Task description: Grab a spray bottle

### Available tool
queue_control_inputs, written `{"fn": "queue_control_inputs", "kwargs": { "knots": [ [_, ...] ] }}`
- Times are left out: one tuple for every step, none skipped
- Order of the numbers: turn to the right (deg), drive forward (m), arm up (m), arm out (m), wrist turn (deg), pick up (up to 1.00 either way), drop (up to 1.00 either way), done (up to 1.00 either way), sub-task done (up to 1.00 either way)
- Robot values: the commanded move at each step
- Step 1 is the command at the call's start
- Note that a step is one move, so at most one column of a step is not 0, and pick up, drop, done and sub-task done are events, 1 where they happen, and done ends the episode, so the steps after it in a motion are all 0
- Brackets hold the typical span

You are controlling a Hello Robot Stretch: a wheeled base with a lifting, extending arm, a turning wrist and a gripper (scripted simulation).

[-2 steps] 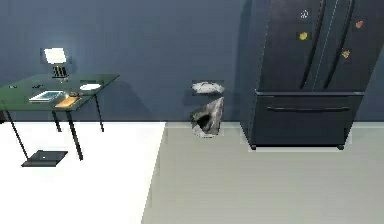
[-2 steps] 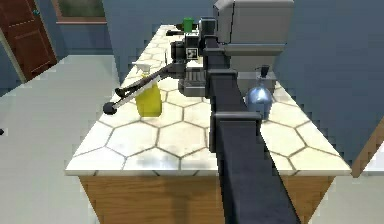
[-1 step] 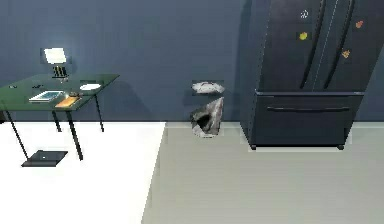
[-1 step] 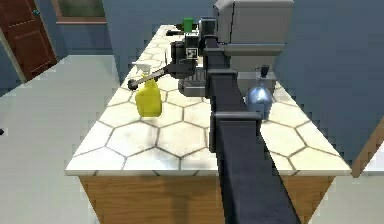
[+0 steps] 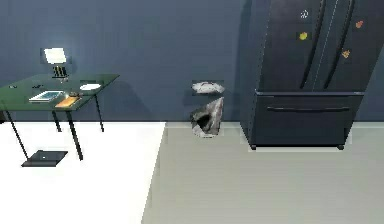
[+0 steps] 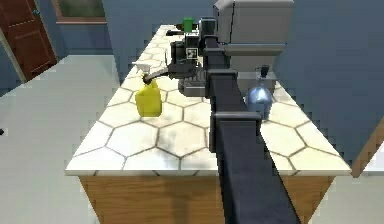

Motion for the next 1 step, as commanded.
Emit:
{"fn": "queue_control_inputs", "kwargs": {
  "knots": [
    [0.0, 0.0, 0.0, 0.0, 0.0, 1.0, 0.0, 0.0, 0.0]
  ]
}}
